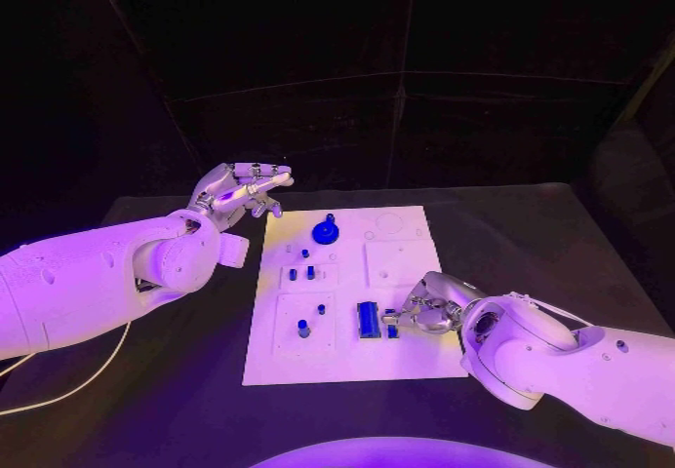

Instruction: Assemble the parts on the task board

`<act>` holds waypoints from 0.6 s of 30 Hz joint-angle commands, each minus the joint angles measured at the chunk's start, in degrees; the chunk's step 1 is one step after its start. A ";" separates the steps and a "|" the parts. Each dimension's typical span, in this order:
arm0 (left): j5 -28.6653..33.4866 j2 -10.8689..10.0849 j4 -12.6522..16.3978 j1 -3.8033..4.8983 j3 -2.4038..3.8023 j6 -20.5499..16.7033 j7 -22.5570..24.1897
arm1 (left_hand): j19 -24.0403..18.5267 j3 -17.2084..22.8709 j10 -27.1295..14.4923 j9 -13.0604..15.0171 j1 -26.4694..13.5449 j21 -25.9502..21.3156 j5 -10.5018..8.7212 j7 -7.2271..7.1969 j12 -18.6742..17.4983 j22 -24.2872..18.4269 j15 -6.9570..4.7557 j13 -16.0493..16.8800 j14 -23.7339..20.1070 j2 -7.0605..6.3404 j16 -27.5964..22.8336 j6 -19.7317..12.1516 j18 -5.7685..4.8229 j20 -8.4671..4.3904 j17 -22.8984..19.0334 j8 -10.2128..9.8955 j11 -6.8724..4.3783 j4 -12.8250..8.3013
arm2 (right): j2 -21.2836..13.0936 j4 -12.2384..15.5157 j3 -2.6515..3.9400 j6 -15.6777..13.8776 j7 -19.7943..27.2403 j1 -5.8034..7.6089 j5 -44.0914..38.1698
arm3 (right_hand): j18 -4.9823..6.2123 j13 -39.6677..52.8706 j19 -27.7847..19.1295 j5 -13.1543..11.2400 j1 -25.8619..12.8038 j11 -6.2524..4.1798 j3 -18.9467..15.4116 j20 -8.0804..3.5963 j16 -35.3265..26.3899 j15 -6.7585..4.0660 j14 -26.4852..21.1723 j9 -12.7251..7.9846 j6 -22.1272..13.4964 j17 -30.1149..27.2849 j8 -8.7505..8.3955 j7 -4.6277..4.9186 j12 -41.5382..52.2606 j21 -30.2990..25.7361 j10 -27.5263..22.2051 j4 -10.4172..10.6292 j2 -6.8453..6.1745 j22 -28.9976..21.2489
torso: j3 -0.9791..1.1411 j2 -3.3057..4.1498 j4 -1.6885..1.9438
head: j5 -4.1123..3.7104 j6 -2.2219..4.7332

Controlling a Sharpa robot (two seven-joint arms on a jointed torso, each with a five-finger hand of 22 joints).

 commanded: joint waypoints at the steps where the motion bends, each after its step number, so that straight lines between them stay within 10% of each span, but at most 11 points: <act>1: 0.10 -0.05 0.11 0.10 0.04 0.52 0.35 | 0.29 -0.33 -0.34 0.06 0.33 -0.31 0.22 0.05 0.36 -0.07 -0.05 -0.08 -0.41 0.35 -0.10 -0.25 0.80 0.28 -0.04 0.34 -0.02 -0.10 | -0.37 0.63 0.01 0.32 0.53 0.07 -1.33 | -0.81 0.29 3.31 0.30 2.27 0.33 -0.07 -0.09 -0.21 0.00 3.48 0.19 -0.47 2.06 -0.08 0.26 -0.32 -0.22 -0.29 -1.08 -0.14 12.06 | 0.05 0.04 -0.03 | 0.00 0.02; 9: 0.10 -0.02 -0.06 0.09 0.04 0.62 0.68 | 0.30 -0.35 -0.36 0.06 0.33 -0.34 0.22 0.06 0.38 -0.09 -0.05 -0.09 -0.48 0.35 -0.21 -0.26 0.80 0.28 -0.32 0.37 -0.01 -0.10 | -2.35 1.21 0.03 -3.59 10.48 0.09 4.67 | -0.04 -2.15 1.11 1.97 5.36 1.42 -0.93 0.41 -2.27 0.78 2.82 -0.26 -4.13 -0.80 -2.19 1.69 -4.83 -2.32 -2.39 -2.51 -0.26 9.49 | -0.03 -0.13 -0.02 | -0.10 0.34; 16: 0.11 0.42 -1.14 0.08 0.04 0.71 1.67 | -0.76 -0.96 0.23 0.16 -0.05 -1.29 0.19 -0.53 0.88 -0.66 -0.12 -0.06 -3.15 0.18 -2.93 0.57 0.83 0.27 -5.24 1.11 -0.35 0.15 | -2.91 -5.00 0.07 -3.35 36.52 2.25 29.58 | 5.68 -23.16 -16.19 3.62 13.04 4.04 -0.26 2.47 -26.15 3.25 -5.80 -2.15 -9.74 -27.55 -6.47 4.65 -37.17 -22.01 -16.95 -5.14 2.03 -11.65 | -0.41 -1.17 0.31 | -1.19 1.82; 18: 0.11 0.84 -2.00 0.07 0.03 0.51 1.88 | -2.79 -1.33 0.49 0.11 -0.18 -2.92 0.19 -0.84 0.88 -1.56 -0.07 -0.13 -7.18 0.12 -7.40 0.91 0.86 0.34 -11.62 1.35 -0.44 0.27 | -2.13 -8.68 0.09 -1.52 42.95 3.42 37.62 | 8.69 -28.09 -27.15 2.94 15.99 4.84 0.26 3.27 -38.96 3.82 -10.71 -2.70 -9.83 -38.39 -7.19 5.37 -42.49 -37.29 -19.97 -6.10 2.64 -26.29 | -0.52 -1.87 0.51 | -1.50 2.22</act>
